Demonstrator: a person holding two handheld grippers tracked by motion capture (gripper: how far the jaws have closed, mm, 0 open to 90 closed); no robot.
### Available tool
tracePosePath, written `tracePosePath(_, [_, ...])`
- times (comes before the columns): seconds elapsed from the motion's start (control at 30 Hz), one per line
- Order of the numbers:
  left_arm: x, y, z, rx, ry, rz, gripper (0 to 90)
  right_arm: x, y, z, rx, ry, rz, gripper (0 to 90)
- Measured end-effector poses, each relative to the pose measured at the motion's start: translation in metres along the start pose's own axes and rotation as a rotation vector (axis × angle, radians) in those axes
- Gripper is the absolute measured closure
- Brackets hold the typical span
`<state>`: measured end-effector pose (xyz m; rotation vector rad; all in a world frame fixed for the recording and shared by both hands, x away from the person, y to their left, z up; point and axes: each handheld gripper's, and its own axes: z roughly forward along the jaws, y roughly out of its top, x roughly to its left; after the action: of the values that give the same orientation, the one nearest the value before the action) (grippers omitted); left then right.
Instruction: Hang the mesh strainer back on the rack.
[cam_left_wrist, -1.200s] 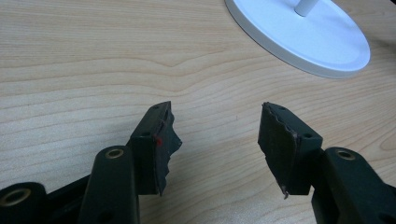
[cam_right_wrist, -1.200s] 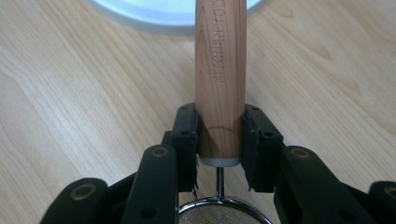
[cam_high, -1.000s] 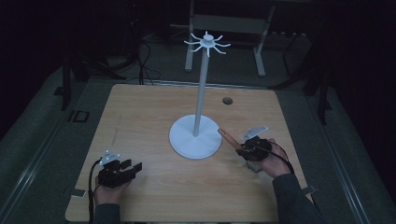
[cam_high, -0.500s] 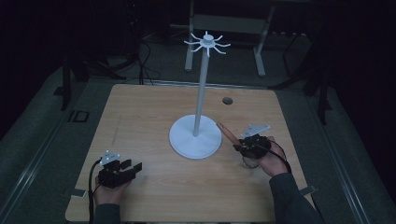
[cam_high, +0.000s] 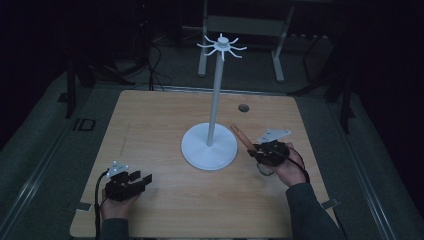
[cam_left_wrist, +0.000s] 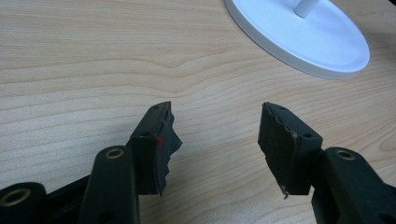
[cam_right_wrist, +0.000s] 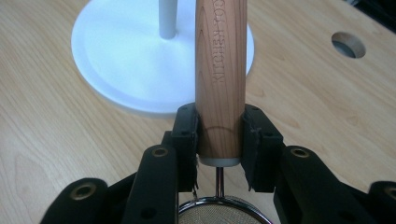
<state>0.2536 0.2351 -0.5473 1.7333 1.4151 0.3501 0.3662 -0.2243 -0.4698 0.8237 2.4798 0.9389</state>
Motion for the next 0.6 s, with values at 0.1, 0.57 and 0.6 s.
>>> tracePosePath(0.1, [0.000, 0.000, 0.000, -0.001, 0.000, 0.000, 45.5, 0.000, 0.003, -0.002, -0.015, -0.005, 0.003, 69.3])
tracePosePath(0.57, [0.000, 0.000, 0.000, -0.001, 0.000, 0.000, 45.4, -0.004, 0.013, -0.008, -0.094, -0.014, 0.043, 69.3])
tracePosePath(0.6, [0.000, 0.000, 0.000, -0.001, 0.000, 0.000, 45.5, -0.004, 0.014, -0.008, -0.105, -0.017, 0.046, 69.3])
